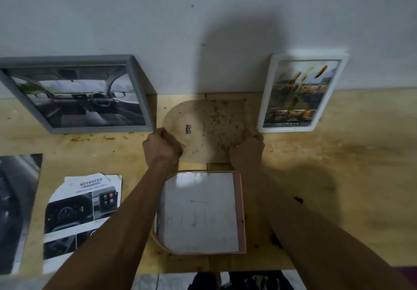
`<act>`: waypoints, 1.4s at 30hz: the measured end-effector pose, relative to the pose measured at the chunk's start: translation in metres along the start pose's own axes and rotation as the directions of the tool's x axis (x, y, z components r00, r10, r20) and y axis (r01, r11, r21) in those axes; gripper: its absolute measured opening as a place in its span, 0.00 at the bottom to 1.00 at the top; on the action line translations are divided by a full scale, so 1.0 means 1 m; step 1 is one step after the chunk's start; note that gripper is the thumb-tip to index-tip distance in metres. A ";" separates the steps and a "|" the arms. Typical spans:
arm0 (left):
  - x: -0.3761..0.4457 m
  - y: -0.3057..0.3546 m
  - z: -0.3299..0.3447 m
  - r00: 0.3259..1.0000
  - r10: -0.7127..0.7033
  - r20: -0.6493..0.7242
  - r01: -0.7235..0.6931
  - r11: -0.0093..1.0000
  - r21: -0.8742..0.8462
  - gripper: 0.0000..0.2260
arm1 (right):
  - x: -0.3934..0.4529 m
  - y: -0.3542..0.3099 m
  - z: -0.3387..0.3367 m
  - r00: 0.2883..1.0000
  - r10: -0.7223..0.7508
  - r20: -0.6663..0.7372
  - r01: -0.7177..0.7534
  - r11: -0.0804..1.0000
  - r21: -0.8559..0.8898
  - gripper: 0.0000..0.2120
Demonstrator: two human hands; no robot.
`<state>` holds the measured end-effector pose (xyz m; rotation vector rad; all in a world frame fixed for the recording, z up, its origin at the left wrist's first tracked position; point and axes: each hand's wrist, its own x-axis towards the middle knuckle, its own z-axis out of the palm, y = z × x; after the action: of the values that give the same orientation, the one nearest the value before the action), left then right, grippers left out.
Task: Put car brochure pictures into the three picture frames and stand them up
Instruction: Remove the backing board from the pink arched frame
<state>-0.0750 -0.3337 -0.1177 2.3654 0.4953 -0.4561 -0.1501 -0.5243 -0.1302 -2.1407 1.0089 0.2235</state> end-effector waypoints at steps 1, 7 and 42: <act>0.000 -0.001 0.001 1.000 0.013 -0.001 -0.013 0.999 0.048 0.22 | -0.001 0.001 0.000 1.000 -0.012 0.003 0.012 1.000 -0.023 0.28; -0.007 -0.001 0.001 0.998 0.055 -0.032 -0.041 0.942 0.332 0.18 | -0.004 -0.001 0.006 0.999 -0.042 -0.013 0.040 0.990 -0.136 0.27; -0.164 -0.160 -0.036 0.975 0.140 0.170 -0.193 0.916 0.351 0.16 | -0.202 0.084 0.028 0.995 -0.015 0.094 0.009 0.998 0.057 0.28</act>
<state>-0.2837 -0.2339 -0.1059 2.6777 0.1456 -0.6799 -0.3433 -0.4196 -0.1075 -2.0644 0.9368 0.2847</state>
